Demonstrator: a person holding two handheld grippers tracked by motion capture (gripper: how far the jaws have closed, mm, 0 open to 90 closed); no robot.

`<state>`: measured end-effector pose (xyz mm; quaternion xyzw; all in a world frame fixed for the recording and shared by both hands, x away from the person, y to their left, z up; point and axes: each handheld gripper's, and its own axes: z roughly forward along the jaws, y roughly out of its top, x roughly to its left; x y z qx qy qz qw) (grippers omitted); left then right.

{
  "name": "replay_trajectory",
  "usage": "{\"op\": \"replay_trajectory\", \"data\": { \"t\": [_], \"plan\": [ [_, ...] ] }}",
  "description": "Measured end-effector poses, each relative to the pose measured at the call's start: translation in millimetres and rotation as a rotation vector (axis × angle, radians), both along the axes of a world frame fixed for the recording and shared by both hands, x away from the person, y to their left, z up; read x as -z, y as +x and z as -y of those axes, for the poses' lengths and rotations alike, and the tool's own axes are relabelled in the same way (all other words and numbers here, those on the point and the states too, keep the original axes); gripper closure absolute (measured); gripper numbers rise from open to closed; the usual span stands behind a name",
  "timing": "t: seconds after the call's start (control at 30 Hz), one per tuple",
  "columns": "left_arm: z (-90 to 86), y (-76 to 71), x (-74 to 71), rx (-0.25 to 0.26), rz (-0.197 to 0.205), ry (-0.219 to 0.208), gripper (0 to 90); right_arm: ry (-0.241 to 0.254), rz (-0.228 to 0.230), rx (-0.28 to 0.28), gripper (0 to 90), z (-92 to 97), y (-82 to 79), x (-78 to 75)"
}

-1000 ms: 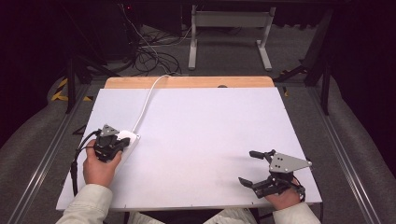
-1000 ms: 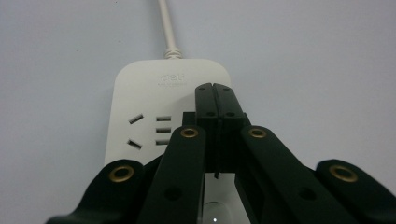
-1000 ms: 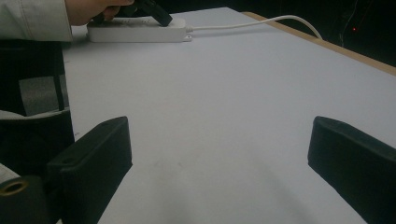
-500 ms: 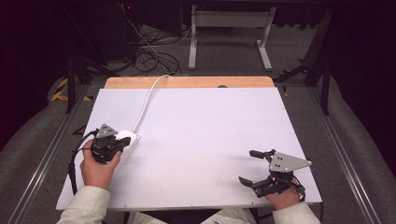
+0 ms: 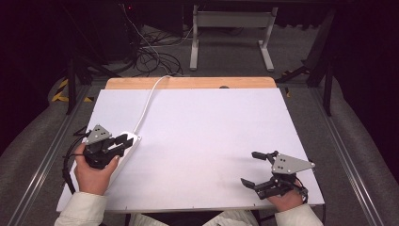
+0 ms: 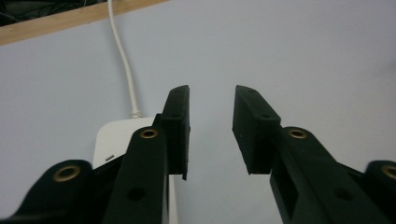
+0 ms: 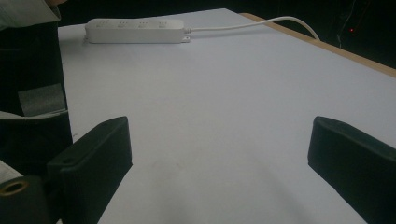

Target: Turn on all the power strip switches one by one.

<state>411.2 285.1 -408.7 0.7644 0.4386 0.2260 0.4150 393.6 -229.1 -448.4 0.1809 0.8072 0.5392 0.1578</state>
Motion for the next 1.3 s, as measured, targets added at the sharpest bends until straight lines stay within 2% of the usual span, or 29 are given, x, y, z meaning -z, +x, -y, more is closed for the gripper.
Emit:
{"op": "replay_trajectory", "data": {
  "t": [0.07,0.1,0.3,0.33,0.37,0.47,0.63,0.67,0.73,0.8,0.87,0.97,1.03,1.13,1.23,1.3],
  "plan": [
    [3.0,-6.1,-3.9,0.025,0.013,-0.031,62.4,0.002,0.001,0.001,6.9,0.3,0.0,-0.2],
    [3.0,-6.1,-3.9,0.025,0.013,-0.031,60.2,0.003,0.002,0.000,6.9,0.3,-0.1,-0.3],
    [13.3,-17.1,-10.4,0.097,0.069,-0.069,49.7,0.003,0.003,0.000,6.9,0.7,-0.8,-0.3],
    [15.7,-18.8,-10.7,0.110,0.078,-0.080,45.3,0.004,0.004,-0.001,6.9,1.0,-0.9,-0.5],
    [17.9,-20.4,-10.7,0.121,0.088,-0.086,45.3,0.004,0.004,-0.001,6.9,1.0,-0.9,-0.5],
    [24.7,-24.7,-8.5,0.151,0.123,-0.075,39.0,0.003,0.004,-0.001,6.9,0.9,-1.1,-0.5],
    [33.8,-31.2,-4.0,0.193,0.143,-0.093,33.3,0.006,0.006,-0.002,6.8,1.4,-1.5,-0.8],
    [34.8,-31.7,-2.9,0.206,0.146,-0.085,32.3,0.004,0.006,0.000,6.9,1.5,-1.5,-0.9],
    [37.1,-32.6,1.0,0.219,0.140,-0.090,31.5,0.004,0.005,-0.001,6.9,1.3,-1.3,-0.8],
    [38.6,-33.4,5.8,0.235,0.124,-0.116,30.6,0.003,0.006,-0.001,6.9,1.2,-1.4,-0.7],
    [39.8,-34.3,10.3,0.251,0.127,-0.119,29.7,0.004,0.008,0.000,6.8,1.4,-1.8,-0.9],
    [42.1,-37.3,16.8,0.268,0.149,-0.111,28.2,0.005,0.007,0.000,6.9,1.6,-1.9,-1.0],
    [43.9,-38.1,22.8,0.289,0.176,-0.085,28.2,0.006,0.010,-0.003,6.9,1.5,-1.9,-1.1],
    [47.0,-38.1,34.4,0.304,0.191,-0.048,27.8,0.006,0.009,-0.003,6.8,1.5,-1.8,-1.1],
    [50.5,-40.0,44.3,0.311,0.213,-0.035,26.9,0.005,0.010,-0.002,6.9,1.6,-2.2,-1.2],
    [51.2,-39.8,49.1,0.316,0.217,-0.046,25.6,0.006,0.009,-0.003,6.9,1.6,-2.0,-1.1]
  ]
}}
